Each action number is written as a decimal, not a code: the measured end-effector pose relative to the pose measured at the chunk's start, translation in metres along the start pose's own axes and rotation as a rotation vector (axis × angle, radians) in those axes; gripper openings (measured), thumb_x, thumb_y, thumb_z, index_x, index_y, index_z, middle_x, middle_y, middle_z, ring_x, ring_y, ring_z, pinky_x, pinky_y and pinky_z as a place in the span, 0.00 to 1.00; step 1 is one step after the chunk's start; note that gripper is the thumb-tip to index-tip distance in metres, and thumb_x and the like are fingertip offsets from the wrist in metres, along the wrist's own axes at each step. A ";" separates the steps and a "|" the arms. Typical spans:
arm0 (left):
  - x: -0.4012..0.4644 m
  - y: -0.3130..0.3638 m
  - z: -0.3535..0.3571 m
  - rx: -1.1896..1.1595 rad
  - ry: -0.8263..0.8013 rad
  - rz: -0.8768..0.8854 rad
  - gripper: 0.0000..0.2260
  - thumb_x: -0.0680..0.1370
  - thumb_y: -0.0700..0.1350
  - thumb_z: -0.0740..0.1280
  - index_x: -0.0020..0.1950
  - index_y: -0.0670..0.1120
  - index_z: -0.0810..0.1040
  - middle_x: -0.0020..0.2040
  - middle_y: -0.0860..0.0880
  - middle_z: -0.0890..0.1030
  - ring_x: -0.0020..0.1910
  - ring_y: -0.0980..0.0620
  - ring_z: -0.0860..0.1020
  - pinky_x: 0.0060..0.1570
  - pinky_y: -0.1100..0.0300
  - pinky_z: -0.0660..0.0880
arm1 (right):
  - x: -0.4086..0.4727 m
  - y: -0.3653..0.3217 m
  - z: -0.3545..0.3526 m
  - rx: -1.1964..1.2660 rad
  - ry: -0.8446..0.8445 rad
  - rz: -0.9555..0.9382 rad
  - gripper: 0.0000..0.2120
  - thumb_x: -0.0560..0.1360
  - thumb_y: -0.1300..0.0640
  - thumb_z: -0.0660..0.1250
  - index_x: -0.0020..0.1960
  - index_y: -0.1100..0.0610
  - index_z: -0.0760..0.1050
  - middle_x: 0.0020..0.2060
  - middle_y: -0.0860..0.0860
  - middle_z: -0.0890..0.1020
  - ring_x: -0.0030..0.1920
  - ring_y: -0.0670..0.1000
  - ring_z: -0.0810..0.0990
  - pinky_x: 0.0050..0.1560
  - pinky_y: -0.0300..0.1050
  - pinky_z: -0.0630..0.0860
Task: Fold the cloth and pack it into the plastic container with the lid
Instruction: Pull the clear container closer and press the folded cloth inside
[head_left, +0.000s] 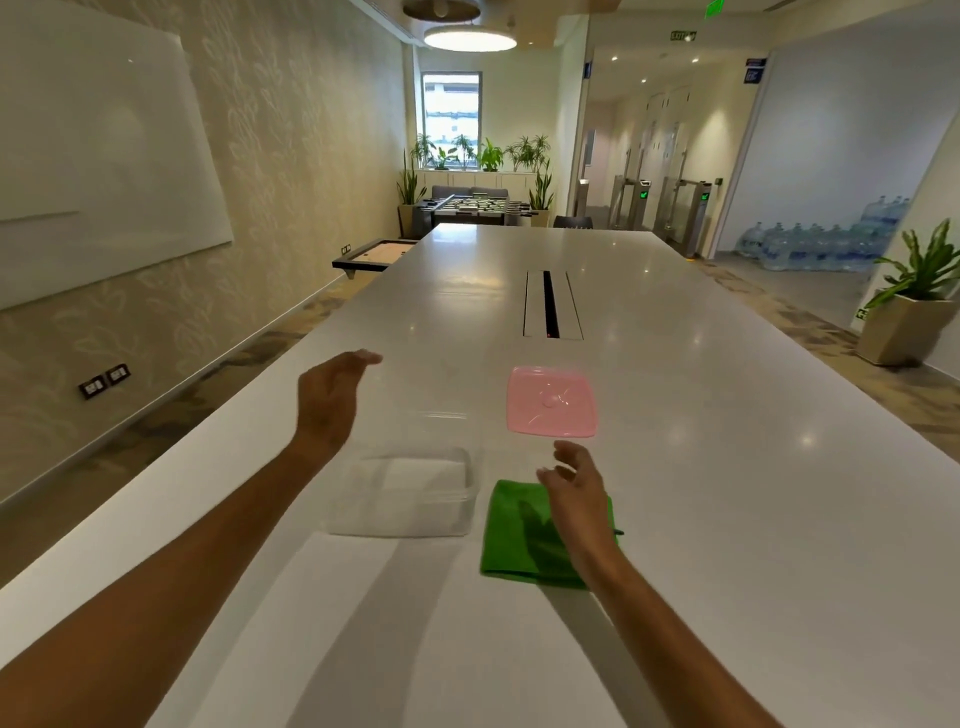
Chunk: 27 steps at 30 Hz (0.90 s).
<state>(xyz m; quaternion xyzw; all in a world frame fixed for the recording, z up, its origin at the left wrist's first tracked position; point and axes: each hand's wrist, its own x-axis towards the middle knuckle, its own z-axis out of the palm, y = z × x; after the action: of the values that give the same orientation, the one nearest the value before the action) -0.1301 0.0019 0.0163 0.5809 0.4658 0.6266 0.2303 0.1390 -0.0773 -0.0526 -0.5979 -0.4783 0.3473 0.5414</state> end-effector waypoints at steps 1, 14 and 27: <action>-0.003 0.008 0.009 -0.027 -0.018 0.021 0.12 0.79 0.46 0.61 0.51 0.43 0.84 0.52 0.46 0.84 0.54 0.57 0.80 0.60 0.55 0.75 | 0.003 0.003 -0.008 -0.056 0.008 -0.034 0.19 0.76 0.61 0.65 0.65 0.52 0.70 0.64 0.50 0.75 0.62 0.50 0.73 0.61 0.46 0.71; -0.090 0.024 0.113 0.103 -0.482 0.211 0.13 0.73 0.33 0.67 0.53 0.46 0.82 0.56 0.50 0.82 0.58 0.55 0.79 0.62 0.62 0.73 | 0.017 0.051 -0.096 -0.897 -0.346 -0.468 0.24 0.71 0.59 0.68 0.66 0.51 0.73 0.67 0.50 0.74 0.65 0.53 0.73 0.62 0.44 0.72; -0.134 0.019 0.156 0.425 -0.785 0.098 0.15 0.76 0.39 0.62 0.61 0.44 0.78 0.59 0.45 0.78 0.57 0.48 0.76 0.62 0.54 0.72 | 0.006 0.049 -0.104 -1.103 -0.471 -0.888 0.29 0.68 0.55 0.74 0.68 0.50 0.71 0.64 0.50 0.78 0.60 0.56 0.80 0.56 0.48 0.79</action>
<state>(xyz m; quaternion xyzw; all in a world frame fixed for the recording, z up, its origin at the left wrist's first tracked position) 0.0511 -0.0684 -0.0529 0.8304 0.4335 0.2591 0.2351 0.2471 -0.1021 -0.0818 -0.4431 -0.8830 -0.0754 0.1352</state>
